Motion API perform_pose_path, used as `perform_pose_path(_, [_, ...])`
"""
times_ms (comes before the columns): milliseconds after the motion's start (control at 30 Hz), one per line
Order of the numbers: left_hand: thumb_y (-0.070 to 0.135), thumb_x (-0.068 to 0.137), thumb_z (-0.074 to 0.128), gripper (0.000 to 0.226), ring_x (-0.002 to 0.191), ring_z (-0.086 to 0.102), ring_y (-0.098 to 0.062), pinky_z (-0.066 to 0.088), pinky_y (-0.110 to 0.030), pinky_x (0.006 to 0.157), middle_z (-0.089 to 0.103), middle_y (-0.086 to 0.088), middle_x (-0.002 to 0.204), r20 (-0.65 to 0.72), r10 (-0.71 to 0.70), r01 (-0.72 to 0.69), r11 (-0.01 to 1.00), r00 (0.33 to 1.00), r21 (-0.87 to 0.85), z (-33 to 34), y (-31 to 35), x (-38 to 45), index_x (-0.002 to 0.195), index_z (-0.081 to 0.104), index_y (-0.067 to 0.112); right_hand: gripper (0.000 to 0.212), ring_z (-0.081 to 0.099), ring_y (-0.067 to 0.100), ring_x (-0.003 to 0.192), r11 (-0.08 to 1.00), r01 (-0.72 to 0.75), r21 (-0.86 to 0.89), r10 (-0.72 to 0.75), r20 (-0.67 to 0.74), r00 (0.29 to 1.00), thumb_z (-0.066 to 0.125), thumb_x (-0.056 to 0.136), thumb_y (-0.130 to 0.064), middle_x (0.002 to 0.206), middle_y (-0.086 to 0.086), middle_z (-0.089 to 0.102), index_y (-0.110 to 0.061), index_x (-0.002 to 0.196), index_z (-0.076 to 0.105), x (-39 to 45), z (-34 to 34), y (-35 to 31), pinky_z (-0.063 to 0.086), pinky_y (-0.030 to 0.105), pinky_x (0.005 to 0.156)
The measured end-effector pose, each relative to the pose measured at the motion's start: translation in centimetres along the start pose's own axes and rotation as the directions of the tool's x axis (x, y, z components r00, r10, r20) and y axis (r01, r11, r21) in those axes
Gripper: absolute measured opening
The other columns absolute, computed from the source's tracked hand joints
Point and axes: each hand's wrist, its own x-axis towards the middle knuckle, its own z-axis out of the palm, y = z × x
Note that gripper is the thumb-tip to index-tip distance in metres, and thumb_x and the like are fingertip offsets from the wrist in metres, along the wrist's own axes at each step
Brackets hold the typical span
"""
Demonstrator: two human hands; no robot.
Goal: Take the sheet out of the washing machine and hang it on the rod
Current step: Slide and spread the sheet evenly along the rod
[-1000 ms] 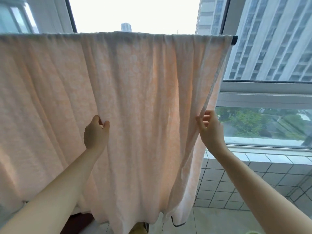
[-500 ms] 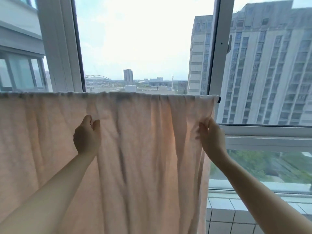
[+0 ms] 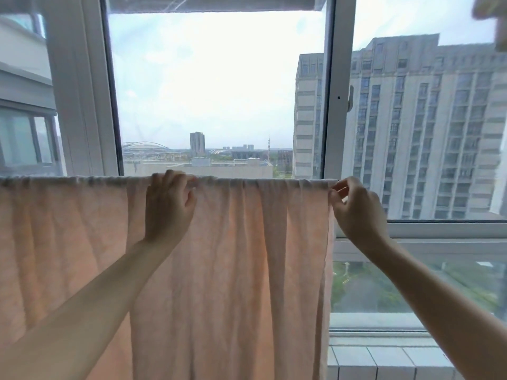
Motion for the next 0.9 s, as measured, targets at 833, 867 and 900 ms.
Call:
perform_pose_path(833, [0.022,0.093,0.064,0.018,0.096,0.063,-0.010,0.051,-0.026,0.087,0.070,0.001,0.106,0.452,0.126,0.053,0.930,0.883,-0.363,4.2,6.4,6.1,0.109,0.071,0.016,0.014,0.061,0.021,0.062,0.987,0.114,-0.117,-0.088,0.207,0.974,0.063,0.087,0.000,0.072,0.014,0.066,0.000,0.073,0.064,6.1,-0.4,-2.9,0.049,0.027,0.053])
perform_pose_path(867, [0.022,0.093,0.064,0.019,0.096,0.063,-0.010,0.050,-0.025,0.087,0.070,0.001,0.106,0.456,0.127,0.055,0.929,0.881,-0.366,4.0,6.2,6.1,0.109,0.072,0.016,0.014,0.061,0.019,0.062,1.000,-0.023,0.004,0.022,0.216,0.976,0.065,0.087,-0.004,0.073,0.014,0.067,0.001,0.074,0.066,6.8,-0.7,-3.2,0.050,0.025,0.053])
perform_pose_path(900, [0.023,0.093,0.064,0.019,0.096,0.063,-0.009,0.049,-0.022,0.086,0.070,0.002,0.106,0.460,0.126,0.058,0.929,0.879,-0.365,3.9,5.9,6.2,0.109,0.072,0.016,0.012,0.062,0.018,0.064,0.964,-0.212,0.163,0.169,0.243,0.955,0.066,0.088,-0.007,0.076,0.013,0.068,0.001,0.079,0.067,7.5,-0.9,-3.3,0.052,0.024,0.057])
